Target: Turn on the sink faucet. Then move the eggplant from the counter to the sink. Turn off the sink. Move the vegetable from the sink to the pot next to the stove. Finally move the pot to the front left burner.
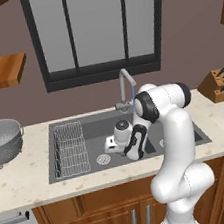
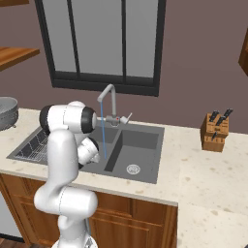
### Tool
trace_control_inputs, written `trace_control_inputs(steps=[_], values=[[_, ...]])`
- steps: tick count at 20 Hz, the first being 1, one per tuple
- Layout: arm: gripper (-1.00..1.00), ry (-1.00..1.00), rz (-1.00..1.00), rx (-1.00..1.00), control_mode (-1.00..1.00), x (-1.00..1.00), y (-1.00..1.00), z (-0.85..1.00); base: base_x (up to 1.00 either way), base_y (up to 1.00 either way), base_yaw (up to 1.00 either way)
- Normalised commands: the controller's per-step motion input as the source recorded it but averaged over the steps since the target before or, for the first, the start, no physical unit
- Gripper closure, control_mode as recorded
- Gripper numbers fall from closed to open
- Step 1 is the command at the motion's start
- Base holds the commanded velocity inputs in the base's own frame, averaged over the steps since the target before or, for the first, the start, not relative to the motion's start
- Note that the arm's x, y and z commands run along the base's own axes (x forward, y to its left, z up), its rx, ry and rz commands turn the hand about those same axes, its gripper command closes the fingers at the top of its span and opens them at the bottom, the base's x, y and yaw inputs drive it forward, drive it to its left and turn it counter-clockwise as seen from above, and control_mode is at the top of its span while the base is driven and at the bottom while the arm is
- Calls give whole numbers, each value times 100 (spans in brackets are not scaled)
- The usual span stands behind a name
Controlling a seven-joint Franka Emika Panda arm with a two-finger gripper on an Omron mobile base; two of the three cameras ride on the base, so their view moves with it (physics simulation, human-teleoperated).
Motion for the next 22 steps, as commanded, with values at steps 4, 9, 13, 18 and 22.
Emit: trace_control_inputs(steps=[4, 9, 13, 18, 22], values=[[100, 0, -1, 0, -100, 2, 0, -21, 0, 0, 0], [-100, 0, -1, 0, -100, 5, 0, -13, 0, 0, 0], [-100, 0, -1, 0, -100, 12, -1, 0, 0, 0, 0], [-100, 0, 0, 0, -100, 18, -14, 0, 0, 0, 0], [-100, 0, 0, 0, -100, 12, -24, 0, 0, 0, 0]])
